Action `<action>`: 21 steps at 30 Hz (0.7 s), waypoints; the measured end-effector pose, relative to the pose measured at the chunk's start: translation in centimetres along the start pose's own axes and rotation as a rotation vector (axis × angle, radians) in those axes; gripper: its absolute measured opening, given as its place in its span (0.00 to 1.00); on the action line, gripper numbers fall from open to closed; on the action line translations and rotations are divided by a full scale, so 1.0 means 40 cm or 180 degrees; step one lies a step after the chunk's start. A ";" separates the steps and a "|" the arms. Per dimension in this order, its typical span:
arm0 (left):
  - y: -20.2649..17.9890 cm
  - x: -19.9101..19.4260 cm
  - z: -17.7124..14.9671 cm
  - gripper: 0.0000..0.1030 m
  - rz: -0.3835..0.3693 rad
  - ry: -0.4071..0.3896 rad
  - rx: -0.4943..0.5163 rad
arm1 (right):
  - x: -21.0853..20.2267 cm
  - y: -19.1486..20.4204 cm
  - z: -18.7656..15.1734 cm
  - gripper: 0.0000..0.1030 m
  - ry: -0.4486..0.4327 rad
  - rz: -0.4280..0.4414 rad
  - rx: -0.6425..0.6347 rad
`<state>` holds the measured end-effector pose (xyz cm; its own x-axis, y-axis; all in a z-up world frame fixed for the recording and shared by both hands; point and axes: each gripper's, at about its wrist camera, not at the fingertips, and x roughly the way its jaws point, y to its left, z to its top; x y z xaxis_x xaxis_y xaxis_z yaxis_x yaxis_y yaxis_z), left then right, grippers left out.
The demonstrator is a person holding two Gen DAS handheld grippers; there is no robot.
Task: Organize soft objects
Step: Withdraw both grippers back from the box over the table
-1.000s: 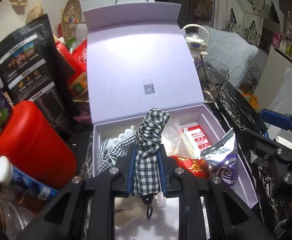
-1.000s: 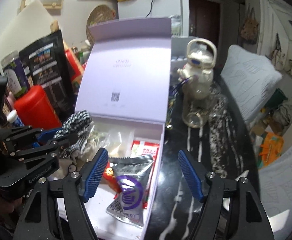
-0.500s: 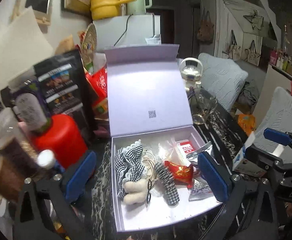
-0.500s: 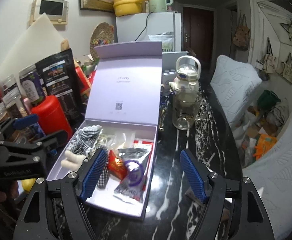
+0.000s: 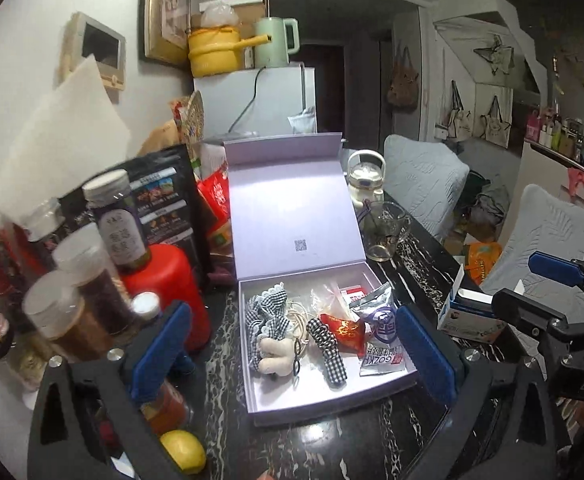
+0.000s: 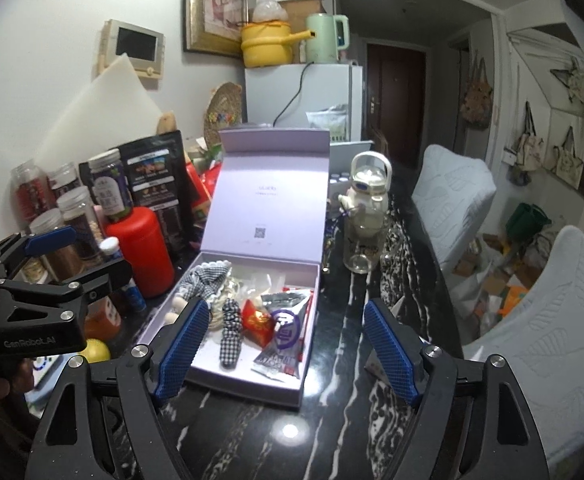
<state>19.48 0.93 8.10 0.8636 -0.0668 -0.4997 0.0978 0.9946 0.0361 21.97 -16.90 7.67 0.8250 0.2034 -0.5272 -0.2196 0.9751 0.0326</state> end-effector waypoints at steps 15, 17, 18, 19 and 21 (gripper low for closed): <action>-0.028 -0.243 -0.094 1.00 0.0019 -0.0349 0.0085 | -0.204 0.068 -0.099 0.82 -0.0353 0.0028 -0.0039; -0.029 -0.265 -0.117 1.00 0.0017 -0.0354 0.0065 | -0.226 0.074 -0.120 0.82 -0.0371 0.0000 -0.0026; -0.030 -0.279 -0.134 1.00 0.0027 -0.0357 0.0058 | -0.239 0.078 -0.134 0.82 -0.0376 -0.0022 -0.0013; -0.031 -0.288 -0.144 1.00 0.0039 -0.0359 0.0054 | -0.252 0.083 -0.150 0.82 -0.0376 -0.0051 0.0000; -0.033 -0.308 -0.171 1.00 0.0052 -0.0362 0.0035 | -0.270 0.092 -0.174 0.83 -0.0374 -0.0093 -0.0005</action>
<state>5.34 1.00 8.29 0.9157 -0.0597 -0.3975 0.0881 0.9947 0.0534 8.62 -16.13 7.58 0.8864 0.1839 -0.4249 -0.1952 0.9806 0.0172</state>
